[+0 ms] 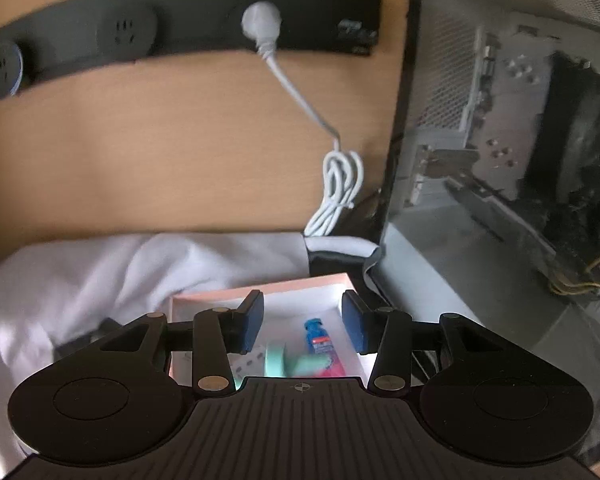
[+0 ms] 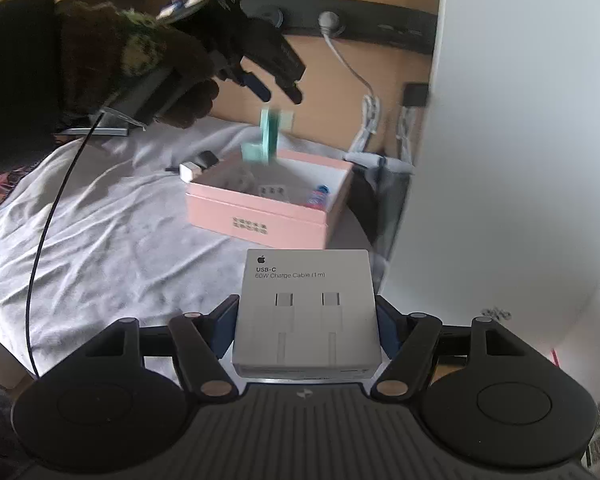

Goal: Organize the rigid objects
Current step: 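Drop the teal part into the pink box with the left tool while the right tool holds the cable box, then lower the white cable box into the pink box and open the right tool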

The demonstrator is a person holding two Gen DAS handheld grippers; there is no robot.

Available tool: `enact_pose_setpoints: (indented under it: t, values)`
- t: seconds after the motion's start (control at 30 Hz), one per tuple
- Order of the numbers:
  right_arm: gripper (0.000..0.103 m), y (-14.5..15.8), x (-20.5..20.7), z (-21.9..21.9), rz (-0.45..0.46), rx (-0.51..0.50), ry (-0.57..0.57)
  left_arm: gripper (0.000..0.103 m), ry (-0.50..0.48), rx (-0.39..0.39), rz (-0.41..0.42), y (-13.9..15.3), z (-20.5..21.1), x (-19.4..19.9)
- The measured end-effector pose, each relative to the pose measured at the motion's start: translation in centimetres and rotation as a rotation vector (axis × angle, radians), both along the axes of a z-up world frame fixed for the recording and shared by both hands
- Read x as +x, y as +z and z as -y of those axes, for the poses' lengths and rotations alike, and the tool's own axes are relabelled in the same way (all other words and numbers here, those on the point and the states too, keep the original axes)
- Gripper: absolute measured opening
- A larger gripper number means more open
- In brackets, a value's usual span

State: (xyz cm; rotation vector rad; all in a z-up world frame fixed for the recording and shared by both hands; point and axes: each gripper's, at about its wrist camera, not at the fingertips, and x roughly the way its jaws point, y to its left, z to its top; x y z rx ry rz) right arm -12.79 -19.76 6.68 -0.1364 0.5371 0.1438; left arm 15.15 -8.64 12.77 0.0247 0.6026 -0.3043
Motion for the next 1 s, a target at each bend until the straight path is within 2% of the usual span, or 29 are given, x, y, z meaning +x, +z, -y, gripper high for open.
enact_pose_setpoints:
  t: [0.17, 0.37, 0.53, 0.67, 0.77, 0.87, 0.93, 0.97, 1.0]
  values:
    - [0.069, -0.2, 0.3, -0.1, -0.017, -0.001, -0.029, 0.048, -0.017, -0.077, -0.017, -2.1, -2.2, -1.8]
    - [0.069, -0.8, 2.7, -2.9, -0.075, -0.026, 0.054, 0.048, -0.024, -0.142, -0.074, -5.5, -7.6, -9.2]
    - [0.069, 0.2, 6.2, -6.6, -0.117, -0.038, 0.187, 0.048, 0.081, -0.189, -0.162, -8.9, -12.4, -15.4]
    - [0.069, 3.3, 10.6, -9.0, -0.088, -0.067, 0.248, 0.046, 0.181, -0.211, -0.181, -10.2, -14.9, -19.3]
    - [0.069, 6.2, 15.4, -9.7, -0.045, -0.056, 0.228, 0.046, 0.239, -0.256, -0.185, -10.9, -16.4, -22.1]
    - [0.069, 7.9, 20.5, -9.8, 0.019, -0.025, 0.140, 0.046, 0.307, -0.291, -0.194, -11.6, -17.8, -24.3]
    - [0.074, 7.9, 22.9, -9.6, 0.071, 0.009, 0.096, 0.046, 0.358, -0.304, -0.204, -12.1, -18.6, -25.3]
    - [0.082, 7.5, 24.1, -9.7, 0.065, 0.005, 0.072, 0.046, 0.388, -0.303, -0.206, -12.3, -19.1, -25.9]
    - [0.083, 6.9, 25.3, -9.9, 0.035, -0.008, 0.052, 0.046, 0.416, -0.303, -0.211, -12.5, -19.5, -26.2]
